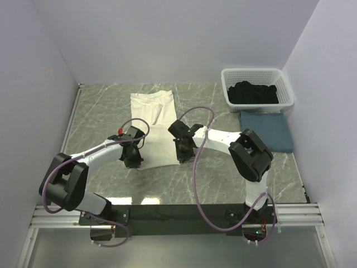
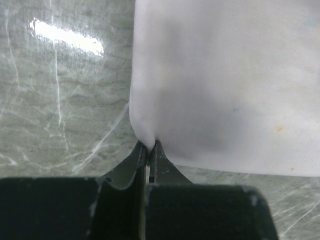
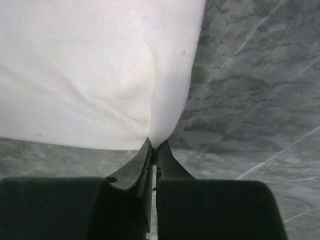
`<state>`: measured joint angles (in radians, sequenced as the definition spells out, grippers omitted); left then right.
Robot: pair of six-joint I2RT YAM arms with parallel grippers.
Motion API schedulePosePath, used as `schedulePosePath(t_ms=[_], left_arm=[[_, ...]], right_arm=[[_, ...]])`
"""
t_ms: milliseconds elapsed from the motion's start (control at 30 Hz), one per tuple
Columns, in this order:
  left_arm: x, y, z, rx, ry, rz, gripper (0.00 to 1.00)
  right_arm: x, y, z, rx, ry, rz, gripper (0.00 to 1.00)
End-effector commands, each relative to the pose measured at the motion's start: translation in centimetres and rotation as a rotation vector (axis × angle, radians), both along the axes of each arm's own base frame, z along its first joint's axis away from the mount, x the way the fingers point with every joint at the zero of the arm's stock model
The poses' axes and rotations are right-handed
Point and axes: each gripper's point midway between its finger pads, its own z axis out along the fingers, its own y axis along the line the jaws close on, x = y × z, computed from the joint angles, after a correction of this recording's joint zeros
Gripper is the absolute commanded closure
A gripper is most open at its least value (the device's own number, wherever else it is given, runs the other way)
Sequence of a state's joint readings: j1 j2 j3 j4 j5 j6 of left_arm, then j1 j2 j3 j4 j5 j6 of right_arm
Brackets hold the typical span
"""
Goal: Fold and stack the t-shirts
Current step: Fold the tshirt
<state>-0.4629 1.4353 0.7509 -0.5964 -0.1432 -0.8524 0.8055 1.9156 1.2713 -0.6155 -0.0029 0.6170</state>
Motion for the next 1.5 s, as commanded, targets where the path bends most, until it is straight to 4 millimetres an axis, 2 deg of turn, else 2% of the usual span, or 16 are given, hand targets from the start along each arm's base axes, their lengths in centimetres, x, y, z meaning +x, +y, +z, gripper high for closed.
schedulePosePath(t_ms=[0,33,100,200,300,400,433,500,633,733,800,867,933,1267,1367,1467], left_arm=[[-1.2,0.4,1.1,0.016,0.073,-0.032,0.99],[0.0,0.0,2.6,-0.005,0.031,-0.033,0.99],[0.3,-0.2,4.0,-0.014,0.013,-0.038,0.99],[0.2,-0.1,7.1,-0.023,-0.019,-0.052,0.99],[-1.4,0.2,9.8,-0.047,-0.022,-0.087,0.99],[-4.0,0.4,11.1,-0.085,0.015,-0.116,0.99],[-5.0,0.4,11.0,-0.095,0.034,-0.121,0.99],[-7.4,-0.8,11.6,-0.2,0.076,-0.15,0.99],[-11.7,-2.3,11.2,-0.348,0.171,-0.157,0.99],[-13.5,-2.5,11.6,-0.394,0.202,-0.169,0.99],[-13.7,-2.4,11.6,-0.393,0.208,-0.169,0.99],[-12.9,-2.2,11.9,-0.368,0.178,-0.166,0.99],[-11.1,-2.1,12.2,-0.333,0.127,-0.145,0.99],[-2.6,-0.7,13.3,-0.225,-0.125,-0.068,0.99],[-0.5,-0.7,13.9,-0.232,-0.186,-0.071,0.99],[1.0,-0.7,13.5,-0.23,-0.202,-0.078,0.99]], right_arm=[[0.3,-3.6,-0.8,-0.126,0.016,-0.011,1.0],[0.8,-4.4,-0.1,-0.134,0.006,-0.019,1.0],[1.5,-4.8,1.9,-0.123,-0.031,-0.014,1.0],[0.7,-5.8,4.1,-0.137,-0.028,0.038,1.0],[-1.4,-6.7,6.4,-0.109,-0.002,0.086,1.0],[-3.5,-8.0,8.5,-0.105,0.023,0.138,1.0],[-5.0,-8.5,9.0,-0.1,0.068,0.171,1.0],[-6.4,-9.2,10.3,-0.086,0.087,0.2,1.0],[-10.6,-10.9,11.7,-0.08,0.203,0.276,1.0],[-13.3,-10.9,12.6,-0.037,0.295,0.335,1.0],[-14.0,-10.5,13.3,-0.007,0.325,0.36,1.0],[-13.2,-9.9,14.0,0.001,0.307,0.364,1.0],[-12.1,-9.4,14.2,-0.009,0.282,0.358,1.0],[-4.0,-6.1,15.7,-0.043,0.077,0.272,1.0],[-1.8,-5.6,15.7,-0.054,0.025,0.258,1.0],[0.4,-5.1,15.7,-0.051,-0.012,0.242,1.0]])
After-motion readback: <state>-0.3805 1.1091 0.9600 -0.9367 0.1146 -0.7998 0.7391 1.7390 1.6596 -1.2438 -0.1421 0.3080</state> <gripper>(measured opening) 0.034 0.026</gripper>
